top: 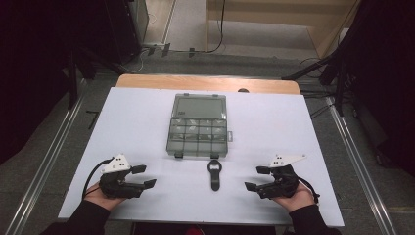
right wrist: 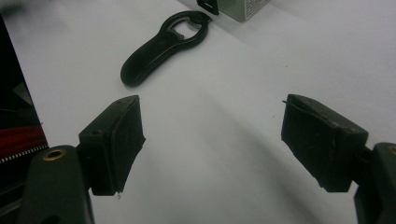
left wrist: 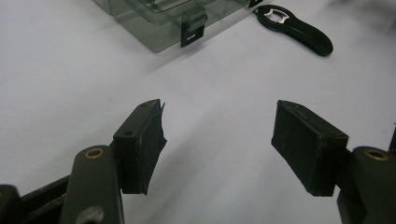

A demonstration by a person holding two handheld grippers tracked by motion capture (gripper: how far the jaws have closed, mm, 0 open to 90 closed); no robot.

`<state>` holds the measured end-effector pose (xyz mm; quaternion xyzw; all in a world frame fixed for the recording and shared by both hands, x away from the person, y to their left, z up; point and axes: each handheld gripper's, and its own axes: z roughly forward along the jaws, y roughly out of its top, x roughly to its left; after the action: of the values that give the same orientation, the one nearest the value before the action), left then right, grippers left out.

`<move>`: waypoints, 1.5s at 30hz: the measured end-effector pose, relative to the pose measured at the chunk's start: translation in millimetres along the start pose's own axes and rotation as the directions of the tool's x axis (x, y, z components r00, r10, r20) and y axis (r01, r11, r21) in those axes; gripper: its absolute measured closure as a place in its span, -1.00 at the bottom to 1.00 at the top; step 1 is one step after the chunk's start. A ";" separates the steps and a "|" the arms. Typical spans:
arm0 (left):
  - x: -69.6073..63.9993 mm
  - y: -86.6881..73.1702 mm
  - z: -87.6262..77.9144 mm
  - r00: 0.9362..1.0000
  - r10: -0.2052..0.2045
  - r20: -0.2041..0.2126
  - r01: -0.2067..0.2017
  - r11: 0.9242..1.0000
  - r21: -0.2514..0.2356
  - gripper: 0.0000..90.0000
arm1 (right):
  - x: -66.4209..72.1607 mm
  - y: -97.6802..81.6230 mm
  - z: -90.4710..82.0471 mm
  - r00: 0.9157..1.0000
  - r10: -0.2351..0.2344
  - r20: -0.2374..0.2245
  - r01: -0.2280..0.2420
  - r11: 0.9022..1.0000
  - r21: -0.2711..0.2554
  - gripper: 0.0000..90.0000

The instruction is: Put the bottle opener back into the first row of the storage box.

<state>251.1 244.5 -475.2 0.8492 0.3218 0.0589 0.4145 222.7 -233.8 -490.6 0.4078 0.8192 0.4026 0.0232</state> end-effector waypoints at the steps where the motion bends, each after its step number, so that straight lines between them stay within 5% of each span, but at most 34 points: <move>1: 0.0 0.0 0.0 1.000 0.000 -0.001 0.000 1.000 0.001 -0.26 | 0.0 0.0 0.2 1.000 -0.001 -0.001 0.001 1.000 0.001 -0.52; 27: 0.8 0.0 0.7 1.000 -0.007 -0.007 0.007 1.000 0.003 -0.26 | 4.1 7.0 4.7 0.999 0.033 0.038 -0.035 0.999 0.042 -0.50; 45: 1.1 0.1 0.0 1.000 -0.006 -0.015 0.006 1.000 0.000 -0.26 | 15.4 35.8 23.3 0.982 0.147 0.120 -0.153 0.987 0.048 -0.49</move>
<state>252.0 245.1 -475.3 0.8478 0.3271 0.0640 0.4124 244.2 -196.0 -477.6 0.4917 0.7944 0.3553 0.0289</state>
